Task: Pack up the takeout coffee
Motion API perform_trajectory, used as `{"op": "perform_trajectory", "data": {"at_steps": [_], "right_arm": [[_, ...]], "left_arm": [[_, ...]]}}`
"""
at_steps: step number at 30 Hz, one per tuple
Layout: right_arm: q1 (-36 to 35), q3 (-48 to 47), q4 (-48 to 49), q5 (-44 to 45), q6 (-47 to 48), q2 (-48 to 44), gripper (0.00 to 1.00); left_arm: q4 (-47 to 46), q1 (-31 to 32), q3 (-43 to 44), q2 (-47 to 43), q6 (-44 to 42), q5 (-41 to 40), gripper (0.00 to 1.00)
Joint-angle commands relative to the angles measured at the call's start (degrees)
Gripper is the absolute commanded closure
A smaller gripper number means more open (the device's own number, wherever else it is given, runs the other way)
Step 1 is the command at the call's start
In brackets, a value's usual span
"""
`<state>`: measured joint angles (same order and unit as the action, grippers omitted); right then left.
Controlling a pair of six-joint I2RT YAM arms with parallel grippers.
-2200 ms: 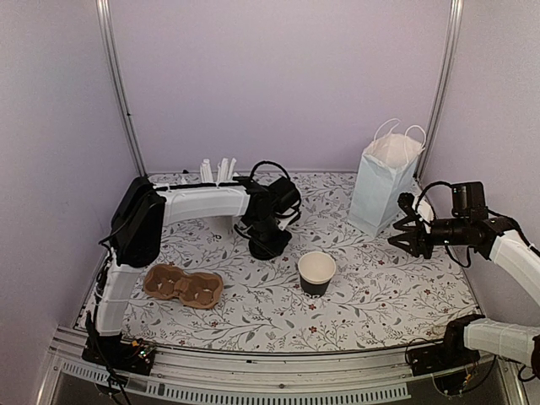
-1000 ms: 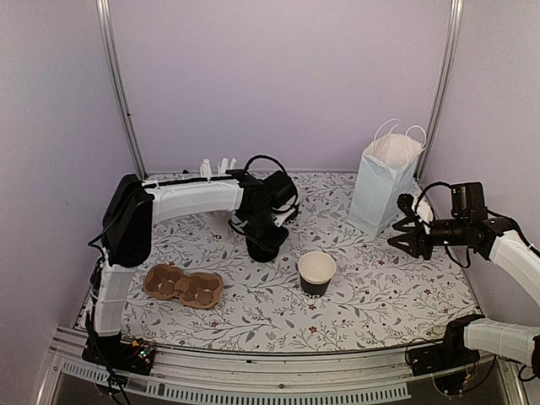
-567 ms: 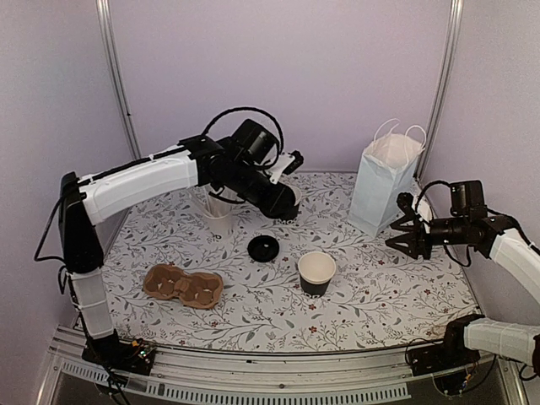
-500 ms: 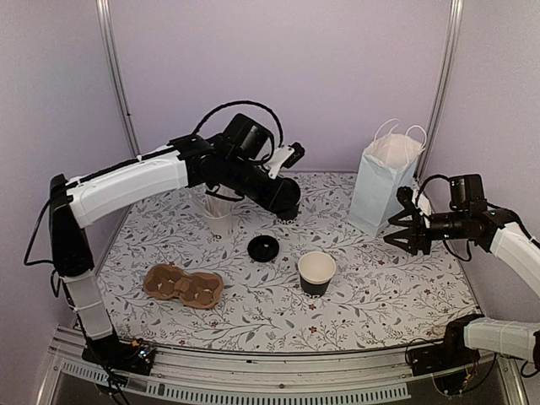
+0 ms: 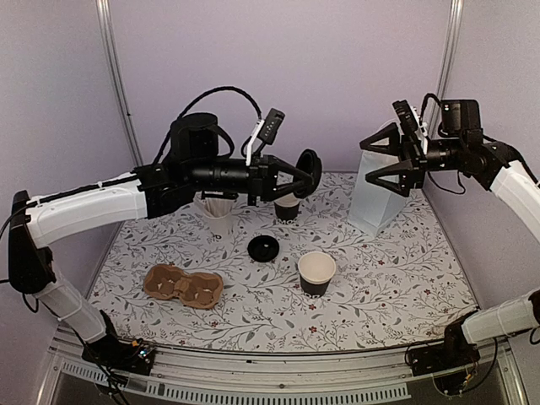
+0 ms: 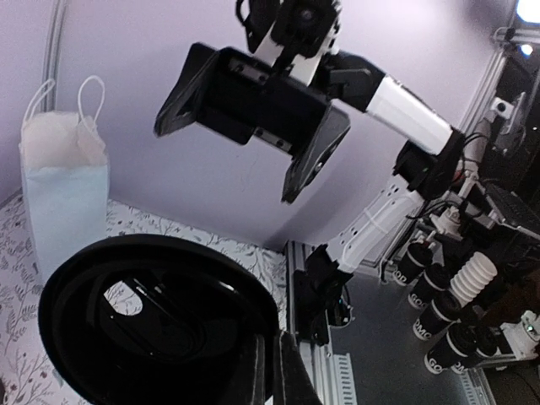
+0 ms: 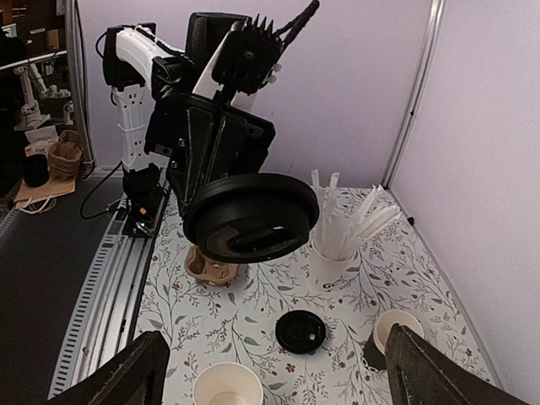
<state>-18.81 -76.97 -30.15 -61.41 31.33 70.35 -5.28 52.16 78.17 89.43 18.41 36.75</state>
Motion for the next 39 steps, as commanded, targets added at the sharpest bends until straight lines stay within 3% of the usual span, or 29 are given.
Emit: {"op": "perform_trajectory", "data": {"at_steps": [1, 9, 13, 18, 27, 39], "right_arm": [[-8.0, -5.8, 0.1, 5.2, -6.7, 5.1, 0.08], [-16.0, -15.4, -6.1, 17.4, 3.2, 8.5, 0.06], [-18.1, -18.5, -6.4, 18.6, 3.6, 9.5, 0.01], [-22.6, -21.2, -6.4, 22.9, 3.0, 11.3, 0.01], [-27.8, -22.8, -5.8, 27.0, 1.4, 13.2, 0.03], [-30.6, -24.2, -4.7, 26.1, -1.8, 15.5, 0.09]], "left_arm": [[-20.5, -0.1, -4.2, -3.7, 7.9, 6.8, 0.97], [-35.1, -1.9, -10.8, -5.4, 19.9, 9.3, 0.98], [-47.1, -3.4, -13.8, -4.1, 28.0, 10.7, 0.98], [-54.9, -4.3, -15.5, -2.6, 32.6, 11.2, 0.98], [-59.3, -5.1, -19.1, -3.1, 33.9, 8.0, 0.99], [-63.2, -6.2, -21.8, -3.6, 34.9, 5.9, 0.99]]}}
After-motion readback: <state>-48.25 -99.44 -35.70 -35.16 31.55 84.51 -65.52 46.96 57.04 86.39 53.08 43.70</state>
